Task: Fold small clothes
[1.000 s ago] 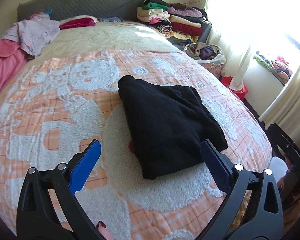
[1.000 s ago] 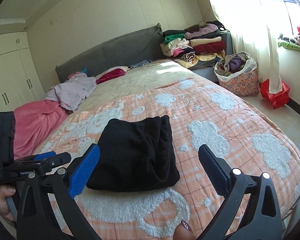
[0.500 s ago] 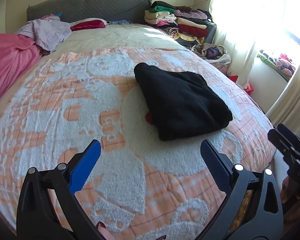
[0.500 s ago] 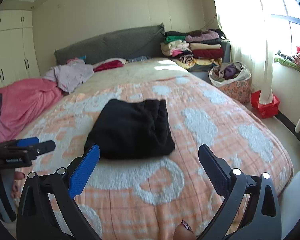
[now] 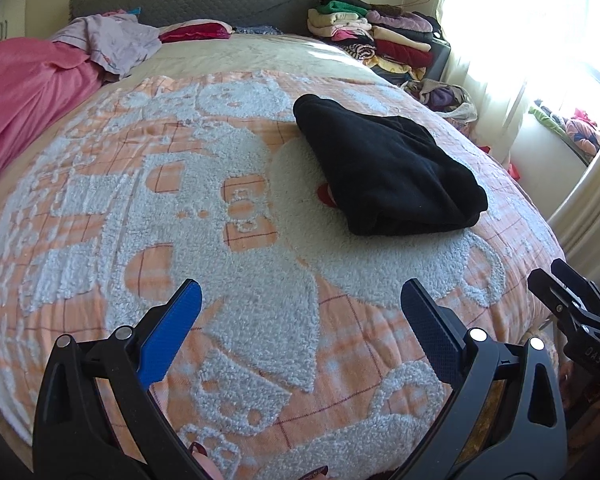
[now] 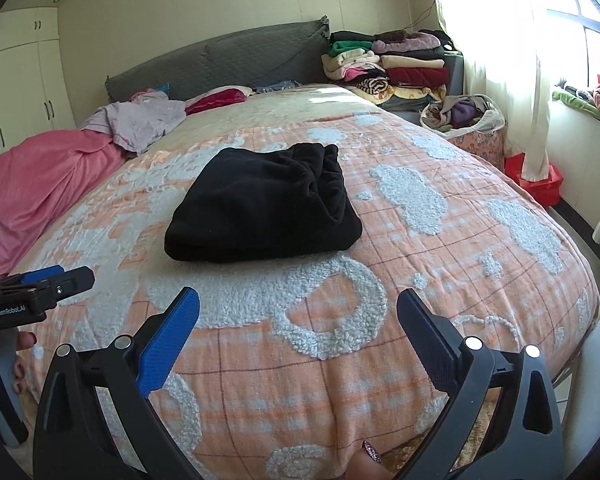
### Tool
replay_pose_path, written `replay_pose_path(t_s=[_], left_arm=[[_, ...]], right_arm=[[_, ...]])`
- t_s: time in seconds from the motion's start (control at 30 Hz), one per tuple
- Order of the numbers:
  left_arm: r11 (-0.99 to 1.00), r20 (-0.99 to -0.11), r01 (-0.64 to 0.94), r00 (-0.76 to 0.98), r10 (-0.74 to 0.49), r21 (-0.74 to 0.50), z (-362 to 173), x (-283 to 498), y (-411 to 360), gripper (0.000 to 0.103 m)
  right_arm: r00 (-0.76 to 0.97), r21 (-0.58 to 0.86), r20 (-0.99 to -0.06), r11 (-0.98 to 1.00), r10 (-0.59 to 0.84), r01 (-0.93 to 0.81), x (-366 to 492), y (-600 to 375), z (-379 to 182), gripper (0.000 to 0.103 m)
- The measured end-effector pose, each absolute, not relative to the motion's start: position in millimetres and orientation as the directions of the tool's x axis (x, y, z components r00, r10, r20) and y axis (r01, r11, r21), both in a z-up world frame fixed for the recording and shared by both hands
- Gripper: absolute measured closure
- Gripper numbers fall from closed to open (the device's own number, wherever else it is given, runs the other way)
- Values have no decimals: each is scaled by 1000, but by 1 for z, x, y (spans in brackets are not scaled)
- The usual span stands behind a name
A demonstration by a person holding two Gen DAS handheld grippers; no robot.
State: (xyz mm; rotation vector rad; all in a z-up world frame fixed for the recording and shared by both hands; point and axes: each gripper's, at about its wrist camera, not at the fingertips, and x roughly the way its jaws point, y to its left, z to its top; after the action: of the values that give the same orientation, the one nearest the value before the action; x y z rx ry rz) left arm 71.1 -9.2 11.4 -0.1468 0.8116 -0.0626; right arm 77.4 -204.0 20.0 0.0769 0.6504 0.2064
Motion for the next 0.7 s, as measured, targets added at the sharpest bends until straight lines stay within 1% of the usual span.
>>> replay_pose_path(t_s=[0.7], left_arm=[[990, -742, -41, 666, -76, -138, 4, 69, -3, 10]], right_arm=[[773, 147, -597, 976, 215, -158, 76, -206, 20, 5]])
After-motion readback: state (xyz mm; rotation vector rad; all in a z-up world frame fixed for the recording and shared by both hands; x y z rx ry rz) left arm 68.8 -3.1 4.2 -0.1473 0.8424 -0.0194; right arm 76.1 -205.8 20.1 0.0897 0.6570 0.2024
